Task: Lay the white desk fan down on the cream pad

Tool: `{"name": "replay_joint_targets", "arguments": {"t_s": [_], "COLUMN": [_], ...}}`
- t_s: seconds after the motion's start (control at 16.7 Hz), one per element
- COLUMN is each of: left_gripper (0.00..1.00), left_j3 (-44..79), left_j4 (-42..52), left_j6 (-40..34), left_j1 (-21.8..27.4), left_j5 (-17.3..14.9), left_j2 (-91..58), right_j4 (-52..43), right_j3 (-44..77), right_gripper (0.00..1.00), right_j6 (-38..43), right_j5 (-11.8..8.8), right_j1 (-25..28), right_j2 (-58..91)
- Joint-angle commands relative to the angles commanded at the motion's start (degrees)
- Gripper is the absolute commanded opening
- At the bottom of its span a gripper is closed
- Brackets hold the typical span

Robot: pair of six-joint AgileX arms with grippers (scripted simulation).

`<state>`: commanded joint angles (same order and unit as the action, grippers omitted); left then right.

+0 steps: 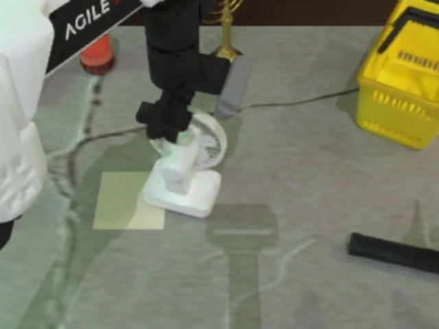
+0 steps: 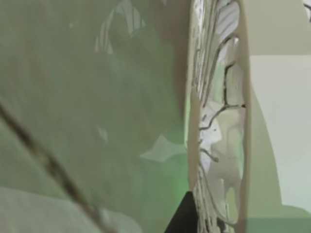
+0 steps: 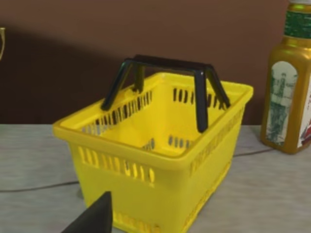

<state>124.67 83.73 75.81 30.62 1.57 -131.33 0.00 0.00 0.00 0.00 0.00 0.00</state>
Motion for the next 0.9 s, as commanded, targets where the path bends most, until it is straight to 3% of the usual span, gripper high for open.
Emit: {"name": "replay_joint_targets", "arguments": {"t_s": [0.24, 0.9], "left_gripper": [0.02, 0.00], "left_j3": [0.00, 1.00], "left_j4": [0.00, 0.89], "left_j6": [0.00, 0.12], "left_j1": [0.00, -0.06], "left_j5": [0.00, 0.02], "left_j2": [0.00, 0.03], "right_j4": [0.00, 0.00], "right_j3": [0.00, 0.00], "right_gripper": [1.00, 1.00], "right_j6": [0.00, 0.00], "right_j5": [0.00, 0.00], "right_j1": [0.00, 0.00], "right_j2": [0.00, 0.00]}}
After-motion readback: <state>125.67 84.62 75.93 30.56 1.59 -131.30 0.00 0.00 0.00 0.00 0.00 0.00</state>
